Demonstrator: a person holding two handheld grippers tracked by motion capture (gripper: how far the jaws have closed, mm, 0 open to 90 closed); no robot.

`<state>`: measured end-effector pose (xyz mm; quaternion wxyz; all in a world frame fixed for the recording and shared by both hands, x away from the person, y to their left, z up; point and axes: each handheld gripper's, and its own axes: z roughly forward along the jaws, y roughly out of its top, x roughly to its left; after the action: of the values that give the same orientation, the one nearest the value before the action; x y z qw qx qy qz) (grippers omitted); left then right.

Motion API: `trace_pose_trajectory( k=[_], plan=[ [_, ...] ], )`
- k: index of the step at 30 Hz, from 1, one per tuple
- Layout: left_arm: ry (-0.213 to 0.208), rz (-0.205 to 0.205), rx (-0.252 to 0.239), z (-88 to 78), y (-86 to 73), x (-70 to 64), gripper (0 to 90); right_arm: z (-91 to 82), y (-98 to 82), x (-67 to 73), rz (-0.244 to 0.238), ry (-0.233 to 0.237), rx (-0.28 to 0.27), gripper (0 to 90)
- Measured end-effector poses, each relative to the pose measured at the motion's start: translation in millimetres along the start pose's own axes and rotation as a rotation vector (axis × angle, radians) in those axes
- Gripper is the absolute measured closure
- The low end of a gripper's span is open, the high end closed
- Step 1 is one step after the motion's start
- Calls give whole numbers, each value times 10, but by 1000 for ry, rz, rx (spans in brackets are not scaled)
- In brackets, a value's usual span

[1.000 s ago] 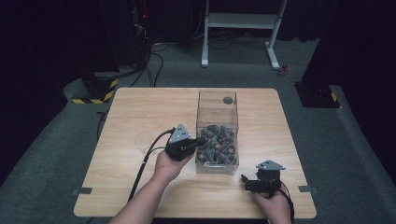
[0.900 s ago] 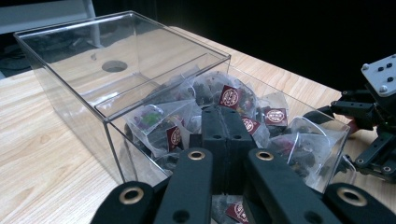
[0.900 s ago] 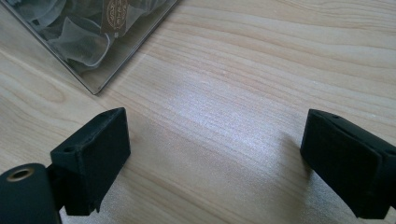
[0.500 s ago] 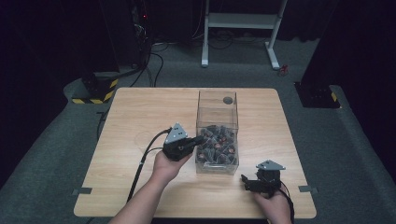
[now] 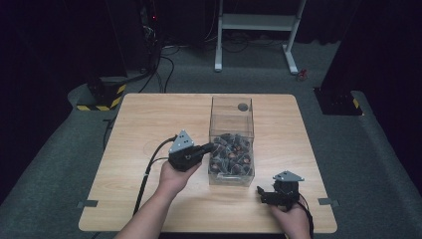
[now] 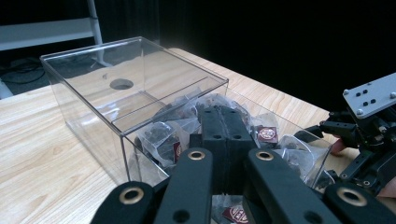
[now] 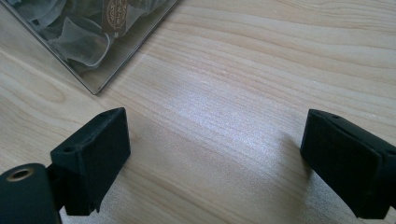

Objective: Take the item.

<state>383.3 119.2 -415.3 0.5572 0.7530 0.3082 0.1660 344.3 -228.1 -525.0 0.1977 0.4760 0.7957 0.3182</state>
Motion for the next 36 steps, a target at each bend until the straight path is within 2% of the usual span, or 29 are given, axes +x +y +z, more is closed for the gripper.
trace_pose_trajectory(
  k=[23,36],
  plan=[
    [39,-7,-28,-235,2,113,900,0,0,0,0,0,0,82],
    [82,-11,-38,-424,-16,232,900,0,0,0,0,0,0,82]
  ],
)
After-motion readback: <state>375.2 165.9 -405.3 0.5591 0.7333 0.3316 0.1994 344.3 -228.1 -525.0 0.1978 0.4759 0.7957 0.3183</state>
